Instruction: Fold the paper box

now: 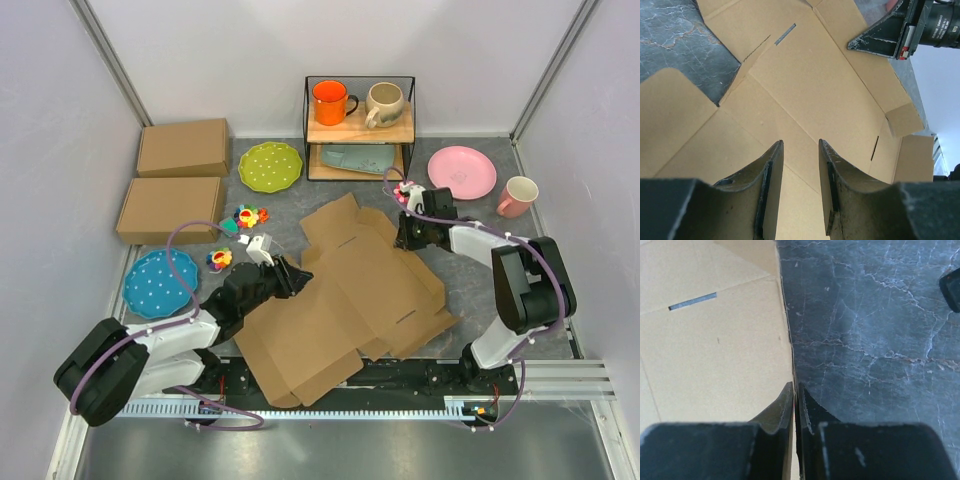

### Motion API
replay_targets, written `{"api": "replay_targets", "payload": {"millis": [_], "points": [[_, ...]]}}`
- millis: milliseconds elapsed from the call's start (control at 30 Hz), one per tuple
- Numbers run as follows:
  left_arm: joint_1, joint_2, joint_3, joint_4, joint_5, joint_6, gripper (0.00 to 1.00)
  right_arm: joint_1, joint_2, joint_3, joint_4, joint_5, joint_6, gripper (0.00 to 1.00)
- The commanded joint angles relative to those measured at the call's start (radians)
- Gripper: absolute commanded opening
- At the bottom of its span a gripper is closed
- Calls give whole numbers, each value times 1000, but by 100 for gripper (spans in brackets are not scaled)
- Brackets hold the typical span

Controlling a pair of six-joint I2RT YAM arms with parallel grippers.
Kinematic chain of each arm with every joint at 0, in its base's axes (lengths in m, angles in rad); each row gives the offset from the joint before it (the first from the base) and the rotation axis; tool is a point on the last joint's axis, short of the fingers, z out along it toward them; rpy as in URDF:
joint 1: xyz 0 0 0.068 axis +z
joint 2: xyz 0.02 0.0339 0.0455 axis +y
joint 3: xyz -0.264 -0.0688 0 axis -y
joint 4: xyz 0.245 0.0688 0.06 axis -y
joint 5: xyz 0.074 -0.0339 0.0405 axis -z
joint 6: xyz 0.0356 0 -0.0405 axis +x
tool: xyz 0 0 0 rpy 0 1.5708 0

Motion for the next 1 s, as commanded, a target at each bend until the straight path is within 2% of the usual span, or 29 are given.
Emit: {"api": "replay_targets", "payload": {"millis": [0,67,200,233,267,433,533,600,633,800,967], "points": [[-3,-30,8,31,0,-20,41,97,-89,41,-82,173,-86,10],[-3,-59,23,-6,-6,-22,41,234,-116,78,-152,357,-167,6],[-3,-131,92,-133,-28,-13,41,395,-168,103,-223,551,-236,4],[-3,-149,101,-157,-73,-8,41,447,-201,95,-240,583,-252,4],[-3,-180,109,-179,-84,-4,41,470,-218,95,-254,656,-261,3],[-1,-269,143,-302,-202,6,43,610,-326,138,-387,836,-284,1],[-1,-286,164,-346,-273,6,45,706,-326,204,-491,980,-316,0],[-1,-274,184,-353,-296,13,47,760,-314,233,-530,1064,-366,0],[0,-263,190,-354,-314,18,48,812,-300,262,-562,1154,-384,0],[7,-186,232,-323,-347,42,50,903,-261,366,-622,1279,-488,0],[7,-165,157,-148,-425,72,54,969,-252,278,-532,1463,-581,0]]}}
